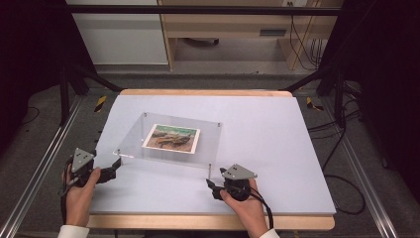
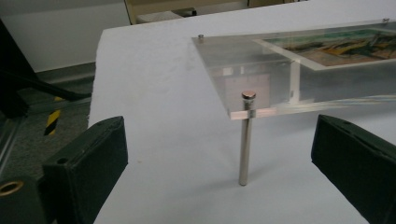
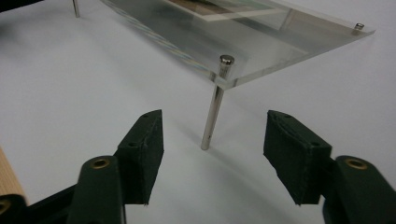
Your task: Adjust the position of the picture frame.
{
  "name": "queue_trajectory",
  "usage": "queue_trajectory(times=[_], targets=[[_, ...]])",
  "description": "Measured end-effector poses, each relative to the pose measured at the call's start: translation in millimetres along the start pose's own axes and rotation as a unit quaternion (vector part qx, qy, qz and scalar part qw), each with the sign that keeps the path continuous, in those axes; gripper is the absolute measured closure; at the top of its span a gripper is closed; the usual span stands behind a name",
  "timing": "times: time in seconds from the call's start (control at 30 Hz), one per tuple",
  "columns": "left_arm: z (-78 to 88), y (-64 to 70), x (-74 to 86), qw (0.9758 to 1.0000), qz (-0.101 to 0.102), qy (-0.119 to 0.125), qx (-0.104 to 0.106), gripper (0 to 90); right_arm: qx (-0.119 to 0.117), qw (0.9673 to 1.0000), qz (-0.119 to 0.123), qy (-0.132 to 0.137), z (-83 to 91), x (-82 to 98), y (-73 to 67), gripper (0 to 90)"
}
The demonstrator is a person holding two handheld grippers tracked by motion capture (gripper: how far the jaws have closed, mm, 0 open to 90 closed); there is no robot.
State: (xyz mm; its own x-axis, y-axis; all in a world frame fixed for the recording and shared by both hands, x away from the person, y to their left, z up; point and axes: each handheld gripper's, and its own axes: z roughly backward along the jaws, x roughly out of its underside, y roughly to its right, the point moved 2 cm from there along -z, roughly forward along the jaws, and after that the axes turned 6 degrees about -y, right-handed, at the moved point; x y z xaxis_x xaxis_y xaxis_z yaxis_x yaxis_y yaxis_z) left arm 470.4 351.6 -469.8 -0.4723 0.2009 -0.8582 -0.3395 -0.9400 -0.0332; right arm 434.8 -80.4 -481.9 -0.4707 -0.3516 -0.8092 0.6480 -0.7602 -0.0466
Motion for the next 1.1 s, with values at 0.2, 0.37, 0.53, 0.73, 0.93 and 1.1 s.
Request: queue_trajectory(times=[0.2, 0.37, 0.53, 0.73, 0.93, 1.1], targets=[[1.7, 4.8, -3.7, 0.9997, 0.009, 0.006, 0.020, 5.6, -0.013, 0.9998, -0.016, -0.002, -4.4, -6.8, 8.0, 45.7], [2.6, 7.8, -5.6, 0.9998, -0.004, 0.002, 0.021, 6.5, -0.026, 0.9994, -0.017, -0.017, -13.0, -9.1, 9.2, 60.8], [1.9, 8.3, -6.6, 0.9995, -0.001, -0.003, 0.032, 6.5, -0.031, 0.9992, -0.008, -0.024, -23.7, -13.5, 9.8, 71.5], [-0.6, 7.4, -6.3, 0.9993, 0.000, -0.004, 0.038, 7.2, -0.051, 0.9984, -0.014, -0.020, -29.4, -16.6, 12.9, 83.8], [-4.4, 1.5, -2.3, 0.9986, -0.016, -0.023, 0.046, 12.1, -0.064, 0.9975, -0.031, -0.002, -26.1, -18.9, 15.9, 84.8], [-10.2, 2.9, -1.1, 0.9977, -0.014, -0.031, 0.058, 28.2, -0.076, 0.9958, -0.050, 0.008, -22.6, -24.8, 21.4, 85.1]])
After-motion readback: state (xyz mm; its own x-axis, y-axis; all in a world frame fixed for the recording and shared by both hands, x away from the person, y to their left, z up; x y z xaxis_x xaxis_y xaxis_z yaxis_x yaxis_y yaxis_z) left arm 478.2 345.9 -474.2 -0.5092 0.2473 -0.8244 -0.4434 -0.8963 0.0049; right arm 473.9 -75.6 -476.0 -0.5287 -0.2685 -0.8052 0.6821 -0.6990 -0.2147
